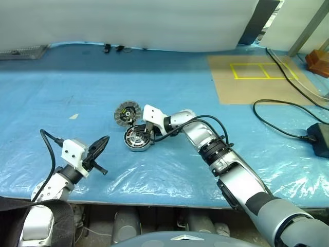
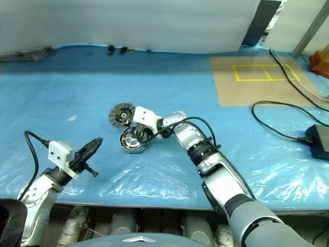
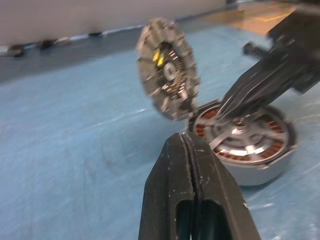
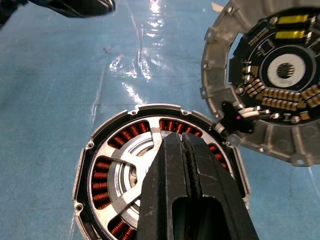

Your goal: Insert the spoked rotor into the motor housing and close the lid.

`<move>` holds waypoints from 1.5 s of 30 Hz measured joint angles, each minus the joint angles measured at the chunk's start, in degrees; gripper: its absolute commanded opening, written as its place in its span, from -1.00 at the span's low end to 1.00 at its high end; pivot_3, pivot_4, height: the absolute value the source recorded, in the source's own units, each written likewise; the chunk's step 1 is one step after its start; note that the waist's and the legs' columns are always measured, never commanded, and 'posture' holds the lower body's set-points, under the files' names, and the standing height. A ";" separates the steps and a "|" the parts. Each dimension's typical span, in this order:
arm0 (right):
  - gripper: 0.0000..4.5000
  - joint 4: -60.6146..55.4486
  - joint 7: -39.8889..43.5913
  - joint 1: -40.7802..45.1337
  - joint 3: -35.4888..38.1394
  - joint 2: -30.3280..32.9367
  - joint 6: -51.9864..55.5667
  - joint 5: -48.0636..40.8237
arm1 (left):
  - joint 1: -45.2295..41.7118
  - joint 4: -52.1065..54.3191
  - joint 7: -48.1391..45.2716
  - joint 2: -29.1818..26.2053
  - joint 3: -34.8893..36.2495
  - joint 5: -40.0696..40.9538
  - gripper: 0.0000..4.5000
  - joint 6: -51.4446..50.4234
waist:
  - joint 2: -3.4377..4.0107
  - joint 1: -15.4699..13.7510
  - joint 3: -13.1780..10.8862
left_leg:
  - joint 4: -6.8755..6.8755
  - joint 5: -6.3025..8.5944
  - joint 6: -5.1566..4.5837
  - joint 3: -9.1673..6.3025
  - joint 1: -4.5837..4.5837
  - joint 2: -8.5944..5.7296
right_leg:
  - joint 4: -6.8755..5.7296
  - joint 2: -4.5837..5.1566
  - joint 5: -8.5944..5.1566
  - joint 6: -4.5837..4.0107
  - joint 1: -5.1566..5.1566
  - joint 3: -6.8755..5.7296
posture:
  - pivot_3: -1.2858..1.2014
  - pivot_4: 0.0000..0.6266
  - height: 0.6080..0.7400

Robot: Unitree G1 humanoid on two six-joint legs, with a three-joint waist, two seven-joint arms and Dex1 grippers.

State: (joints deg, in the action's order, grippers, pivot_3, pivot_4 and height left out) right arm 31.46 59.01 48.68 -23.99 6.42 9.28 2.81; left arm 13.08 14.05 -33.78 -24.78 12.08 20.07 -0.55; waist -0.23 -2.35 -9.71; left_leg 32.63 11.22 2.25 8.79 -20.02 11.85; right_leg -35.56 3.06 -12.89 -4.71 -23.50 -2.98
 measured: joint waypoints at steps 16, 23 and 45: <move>-0.99 -25.65 11.33 -9.59 0.78 14.00 16.13 -7.08 | -38.08 -38.68 -11.63 -1.20 -0.34 2.36 -1.00 -2.41 | -0.11 -0.56 0.01 | 0.14 -0.16 0.24 -0.08 -0.03 -0.09 | -0.08 -0.01 0.01 0.01 0.10 -0.07 | 0.03 -0.52 1.00; -0.99 -29.04 9.67 -12.49 1.20 17.74 19.54 -7.56 | -49.98 -52.45 -23.71 -1.19 -2.89 2.44 -1.00 -5.23 | -0.16 -1.13 -0.03 | 0.10 -0.17 0.24 -0.08 -0.12 -0.07 | 0.01 0.01 0.01 0.01 0.06 -0.11 | 0.03 -0.52 1.00; -0.99 -33.62 9.72 -16.31 3.52 22.22 26.39 -14.26 | -59.18 -57.50 -44.18 -0.09 -15.77 -6.11 -1.00 -7.85 | -0.17 -3.23 -0.04 | -0.22 -0.18 0.25 -0.09 -0.19 -0.09 | 0.35 0.05 0.01 0.02 0.06 -0.16 | 0.03 -0.52 1.00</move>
State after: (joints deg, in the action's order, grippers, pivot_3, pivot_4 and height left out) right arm -2.16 68.72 32.37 -20.48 28.64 35.67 -11.45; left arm -46.10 -43.44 -77.96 -24.87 -3.69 13.95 -8.39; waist -0.40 -5.59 -9.76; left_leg 32.41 11.04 2.51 8.70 -20.21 11.76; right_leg -35.21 3.10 -12.87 -4.69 -23.44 -3.14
